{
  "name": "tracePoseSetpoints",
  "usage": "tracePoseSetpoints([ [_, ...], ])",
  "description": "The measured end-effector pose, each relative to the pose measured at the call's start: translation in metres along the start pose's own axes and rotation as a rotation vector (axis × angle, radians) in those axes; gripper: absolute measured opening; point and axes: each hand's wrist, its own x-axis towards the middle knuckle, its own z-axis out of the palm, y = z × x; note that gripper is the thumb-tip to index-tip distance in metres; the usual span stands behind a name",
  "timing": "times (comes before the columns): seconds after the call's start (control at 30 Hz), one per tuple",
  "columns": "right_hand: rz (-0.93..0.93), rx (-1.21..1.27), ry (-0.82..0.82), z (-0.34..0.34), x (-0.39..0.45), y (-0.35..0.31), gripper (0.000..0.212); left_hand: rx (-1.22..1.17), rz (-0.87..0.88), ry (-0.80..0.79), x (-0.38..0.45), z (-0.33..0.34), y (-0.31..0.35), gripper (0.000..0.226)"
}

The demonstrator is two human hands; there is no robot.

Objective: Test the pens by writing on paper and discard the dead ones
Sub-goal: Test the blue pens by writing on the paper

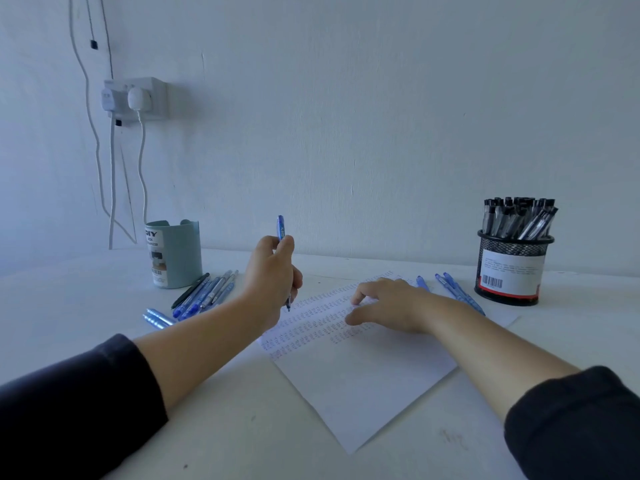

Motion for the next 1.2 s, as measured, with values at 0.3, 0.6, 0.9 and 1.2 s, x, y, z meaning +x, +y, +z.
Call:
tracePoseSetpoints([
  [0.3, 0.003, 0.097, 0.061, 0.002, 0.005, 0.002, 0.033, -0.038, 0.016, -0.022, -0.002, -0.002, -0.001, 0.019],
  [0.6, -0.026, 0.173, 0.009, -0.003, -0.003, -0.004, 0.033, 0.039, 0.041, 0.062, 0.002, 0.000, -0.006, 0.024],
  [0.9, -0.202, 0.549, 0.130, -0.011, -0.005, -0.025, 0.027, -0.105, -0.026, -0.036, 0.000, 0.004, -0.006, 0.030],
  [1.2, 0.047, 0.115, 0.281, -0.012, -0.001, -0.008, 0.015, 0.280, 0.079, -0.161, -0.001, 0.005, -0.008, 0.052],
])
